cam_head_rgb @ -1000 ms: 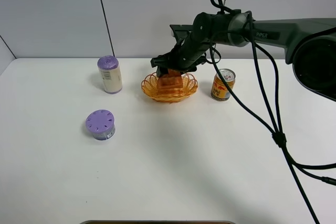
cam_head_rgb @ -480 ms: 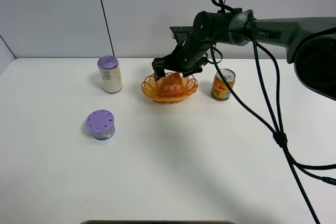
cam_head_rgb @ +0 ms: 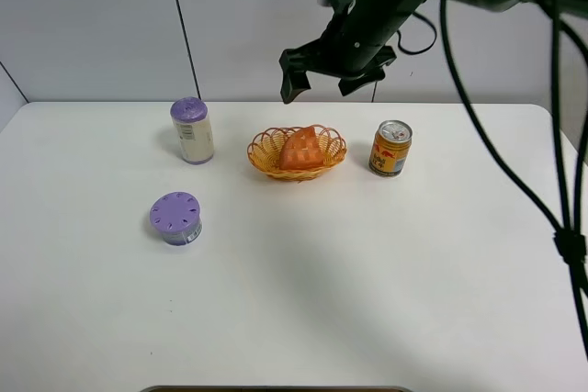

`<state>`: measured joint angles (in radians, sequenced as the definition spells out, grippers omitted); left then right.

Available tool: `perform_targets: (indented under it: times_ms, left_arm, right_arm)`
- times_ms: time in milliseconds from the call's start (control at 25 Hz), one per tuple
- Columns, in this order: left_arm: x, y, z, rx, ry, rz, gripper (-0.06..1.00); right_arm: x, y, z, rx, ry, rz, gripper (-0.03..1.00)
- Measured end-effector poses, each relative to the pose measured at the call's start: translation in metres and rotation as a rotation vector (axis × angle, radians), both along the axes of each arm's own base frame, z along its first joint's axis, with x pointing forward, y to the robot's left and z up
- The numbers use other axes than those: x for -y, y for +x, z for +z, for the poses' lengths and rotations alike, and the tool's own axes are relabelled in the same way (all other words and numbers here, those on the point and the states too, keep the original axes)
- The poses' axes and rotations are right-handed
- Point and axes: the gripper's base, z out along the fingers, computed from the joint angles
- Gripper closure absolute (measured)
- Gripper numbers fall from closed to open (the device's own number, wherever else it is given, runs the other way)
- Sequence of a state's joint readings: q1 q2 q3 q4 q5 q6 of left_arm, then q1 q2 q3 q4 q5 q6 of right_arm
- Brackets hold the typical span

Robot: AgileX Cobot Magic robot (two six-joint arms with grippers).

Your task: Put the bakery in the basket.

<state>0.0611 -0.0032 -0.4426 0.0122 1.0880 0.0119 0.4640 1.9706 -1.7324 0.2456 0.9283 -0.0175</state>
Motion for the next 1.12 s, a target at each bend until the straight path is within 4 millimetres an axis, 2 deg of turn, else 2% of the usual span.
perform_targets:
  times_ms: [120, 400, 600, 680, 800, 1120]
  left_arm:
    - [0.000, 0.000, 0.000, 0.000, 0.000, 0.000, -0.05]
    - [0.000, 0.000, 0.000, 0.000, 0.000, 0.000, -0.05]
    - [0.000, 0.000, 0.000, 0.000, 0.000, 0.000, -0.05]
    - [0.000, 0.000, 0.000, 0.000, 0.000, 0.000, -0.05]
    - [0.000, 0.000, 0.000, 0.000, 0.000, 0.000, -0.05]
    - [0.000, 0.000, 0.000, 0.000, 0.000, 0.000, -0.05]
  right_arm:
    - [0.012, -0.021, 0.039, 0.014, -0.010, -0.003, 0.06]
    - [0.046, -0.078, 0.115, 0.061, -0.044, -0.035, 0.06]
    - [0.069, -0.113, 0.154, 0.172, -0.022, -0.086, 0.06]
    - [0.079, -0.131, 0.162, 0.189, -0.008, -0.106, 0.06]
    - [0.093, -0.157, 0.162, 0.198, -0.007, -0.120, 0.06]
    - [0.141, -0.228, 0.131, 0.224, -0.127, -0.157, 0.06]
